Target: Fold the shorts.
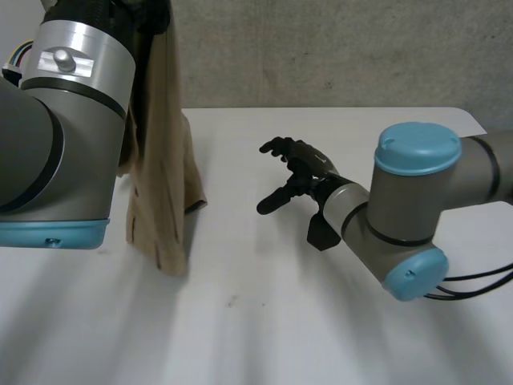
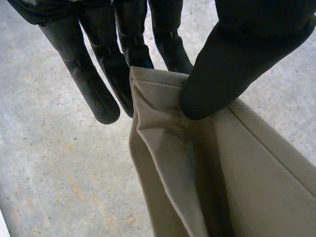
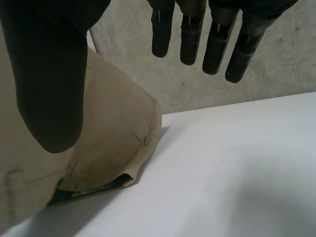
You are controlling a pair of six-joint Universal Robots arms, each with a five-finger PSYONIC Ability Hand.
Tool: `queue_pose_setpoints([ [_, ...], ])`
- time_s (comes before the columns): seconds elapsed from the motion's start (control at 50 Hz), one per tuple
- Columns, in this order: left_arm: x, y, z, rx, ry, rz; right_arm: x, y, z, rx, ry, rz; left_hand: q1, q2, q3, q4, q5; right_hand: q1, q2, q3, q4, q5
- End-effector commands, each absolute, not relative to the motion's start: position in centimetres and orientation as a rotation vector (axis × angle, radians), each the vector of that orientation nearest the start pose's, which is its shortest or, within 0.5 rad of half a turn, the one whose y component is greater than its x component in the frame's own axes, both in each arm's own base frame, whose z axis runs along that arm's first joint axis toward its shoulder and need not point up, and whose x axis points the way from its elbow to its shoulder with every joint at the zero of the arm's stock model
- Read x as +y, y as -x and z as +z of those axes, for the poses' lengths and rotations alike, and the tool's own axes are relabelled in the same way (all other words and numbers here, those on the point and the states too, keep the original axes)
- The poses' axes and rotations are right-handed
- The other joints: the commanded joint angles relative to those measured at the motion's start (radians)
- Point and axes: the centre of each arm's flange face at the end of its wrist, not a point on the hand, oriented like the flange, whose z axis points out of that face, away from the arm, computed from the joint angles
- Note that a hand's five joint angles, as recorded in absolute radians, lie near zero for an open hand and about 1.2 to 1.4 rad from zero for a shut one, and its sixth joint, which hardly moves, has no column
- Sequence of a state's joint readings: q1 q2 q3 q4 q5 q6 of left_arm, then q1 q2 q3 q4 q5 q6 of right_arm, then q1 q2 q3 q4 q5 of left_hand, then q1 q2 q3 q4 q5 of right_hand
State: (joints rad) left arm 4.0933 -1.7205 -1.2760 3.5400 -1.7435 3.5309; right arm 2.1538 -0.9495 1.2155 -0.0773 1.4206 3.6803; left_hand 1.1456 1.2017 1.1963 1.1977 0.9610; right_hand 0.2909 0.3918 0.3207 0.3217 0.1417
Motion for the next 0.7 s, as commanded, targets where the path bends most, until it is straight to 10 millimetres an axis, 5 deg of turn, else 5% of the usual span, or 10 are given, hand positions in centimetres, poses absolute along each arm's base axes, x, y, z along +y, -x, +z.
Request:
queue_pose_setpoints([
  [0.02, -23.4, 31.1, 39.9, 1.468, -0.591, -2.802, -25.5, -33.1, 19.8, 2.003, 0.135, -1.291, 0.251, 0.195, 0.200, 0.199, 0.261, 0.061, -0.040, 0.031, 0.030, 0.036],
  [0.2, -22.3, 32.9, 41.6, 1.397, -0.592, -2.879, -24.6, -32.5, 18.2, 2.050, 0.092, -1.214, 0.251, 0.195, 0.200, 0.199, 0.261, 0.058, -0.043, 0.029, 0.028, 0.033],
  [0.38, -21.4, 34.0, 41.2, 1.404, -0.632, -2.901, -25.4, -34.5, 17.9, 1.998, 0.047, -1.180, 0.251, 0.195, 0.200, 0.199, 0.261, 0.052, -0.048, 0.023, 0.022, 0.027],
  [0.52, -21.9, 34.5, 40.0, 1.439, -0.661, -2.870, -24.1, -36.5, 17.1, 1.976, -0.001, -1.059, 0.251, 0.195, 0.200, 0.199, 0.261, 0.058, -0.043, 0.029, 0.028, 0.033],
  [0.7, -22.5, 35.0, 38.2, 1.486, -0.706, -2.826, -23.4, -35.0, 17.7, 2.017, 0.031, -1.093, 0.251, 0.195, 0.200, 0.199, 0.261, 0.061, -0.040, 0.031, 0.030, 0.036],
])
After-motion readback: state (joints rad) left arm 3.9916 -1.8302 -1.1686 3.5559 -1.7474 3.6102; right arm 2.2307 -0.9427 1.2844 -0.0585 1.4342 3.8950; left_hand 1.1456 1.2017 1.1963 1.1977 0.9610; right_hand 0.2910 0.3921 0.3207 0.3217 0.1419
